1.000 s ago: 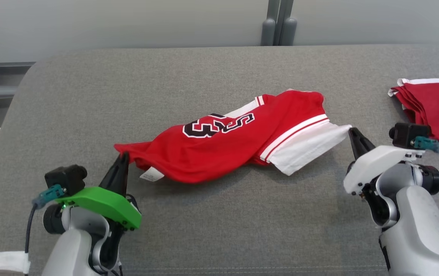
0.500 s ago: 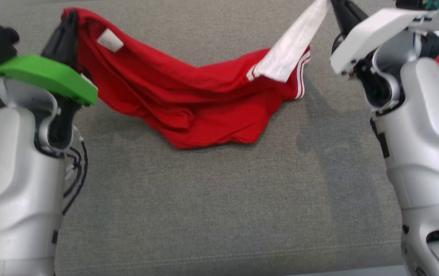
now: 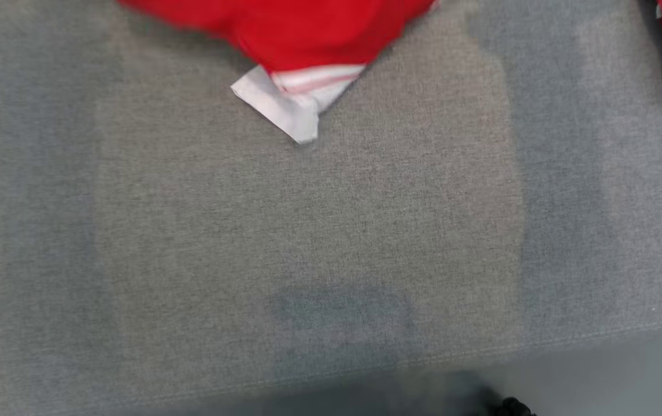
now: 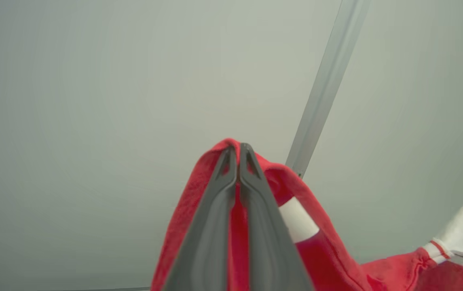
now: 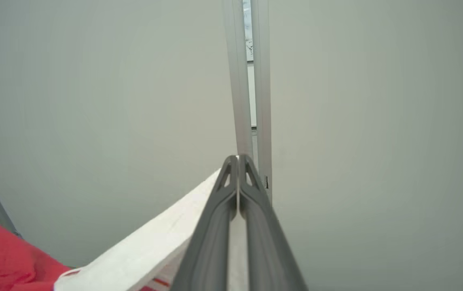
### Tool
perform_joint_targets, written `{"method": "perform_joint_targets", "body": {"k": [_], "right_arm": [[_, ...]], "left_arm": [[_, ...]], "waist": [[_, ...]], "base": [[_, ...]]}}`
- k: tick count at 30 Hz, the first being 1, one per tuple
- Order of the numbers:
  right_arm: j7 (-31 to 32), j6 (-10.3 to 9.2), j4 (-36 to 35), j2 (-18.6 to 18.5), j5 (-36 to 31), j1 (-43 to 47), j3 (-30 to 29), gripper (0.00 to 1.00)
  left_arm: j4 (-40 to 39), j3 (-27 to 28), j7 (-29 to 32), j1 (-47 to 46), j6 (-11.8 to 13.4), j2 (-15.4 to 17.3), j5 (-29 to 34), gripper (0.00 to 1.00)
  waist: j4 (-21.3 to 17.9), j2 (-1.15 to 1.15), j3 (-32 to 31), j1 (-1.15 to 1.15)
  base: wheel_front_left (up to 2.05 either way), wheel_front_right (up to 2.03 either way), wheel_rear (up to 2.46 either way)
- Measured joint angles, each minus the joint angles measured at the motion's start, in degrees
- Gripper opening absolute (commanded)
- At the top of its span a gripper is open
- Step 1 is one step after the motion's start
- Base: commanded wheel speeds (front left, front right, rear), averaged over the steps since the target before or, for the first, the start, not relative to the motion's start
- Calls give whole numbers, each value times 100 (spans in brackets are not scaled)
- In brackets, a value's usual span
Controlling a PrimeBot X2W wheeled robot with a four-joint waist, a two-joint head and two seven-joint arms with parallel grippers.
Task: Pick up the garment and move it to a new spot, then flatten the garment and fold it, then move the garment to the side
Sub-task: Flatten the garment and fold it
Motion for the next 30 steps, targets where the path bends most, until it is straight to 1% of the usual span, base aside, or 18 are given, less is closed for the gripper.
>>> {"method": "perform_joint_targets", "body": {"k": [3,8,11,12,14,17,20,22,23,24,27,30], "right_arm": [[-372,-1,207,-31,-246,-505,-248,0],[-1036,0,546,96,-677,-1168,-593,0],[-1437,-1,706,112,-966,-1486,-794,0],[-1616,0,764,147,-1124,-1649,-946,0],[-1733,-1,742,194,-1245,-1813,-1001,0],[-1793,0,688,212,-1308,-1919,-1002,0],[-1816,-1,678,183,-1327,-1926,-839,0],[-1820,-1,658,152,-1271,-1807,-595,0],[-1773,-1,682,130,-1209,-1692,-454,0],[-1628,0,713,8,-1170,-1413,-80,0],[-1391,2,670,-163,-887,-898,363,0],[-1018,2,391,-385,-455,-384,778,0]], "left_arm": [[43,74,-90,-480,8,-11,-41,0],[145,277,-444,-1054,74,40,-70,0],[174,359,-730,-1316,75,30,-71,0],[196,456,-938,-1468,75,-8,-113,0],[198,469,-1101,-1595,65,-44,-132,0],[247,452,-1136,-1623,36,-91,-186,0],[335,333,-1059,-1591,-34,-103,-245,0],[334,227,-1062,-1384,-81,-94,-247,0],[352,175,-1016,-1210,-100,-88,-283,0],[354,60,-962,-846,-113,-52,-288,0],[294,-57,-984,-260,-154,15,-380,0],[142,-134,-1040,348,-162,110,-456,0]], "waist": [[-49,0,275,0],[-151,0,528,0],[-205,0,498,0],[-221,0,428,0],[-224,0,363,-1],[-215,0,335,-2],[-198,0,387,-2],[-185,0,462,-2],[-178,0,496,-2],[-165,0,560,-1],[-142,0,583,-1],[-120,0,498,-1]], "base": [[0,0,0],[0,0,0],[0,0,0],[0,0,0],[0,0,0],[0,0,0],[0,0,0],[0,0,0],[0,0,0],[0,0,0],[0,0,0],[0,0,0]]}}
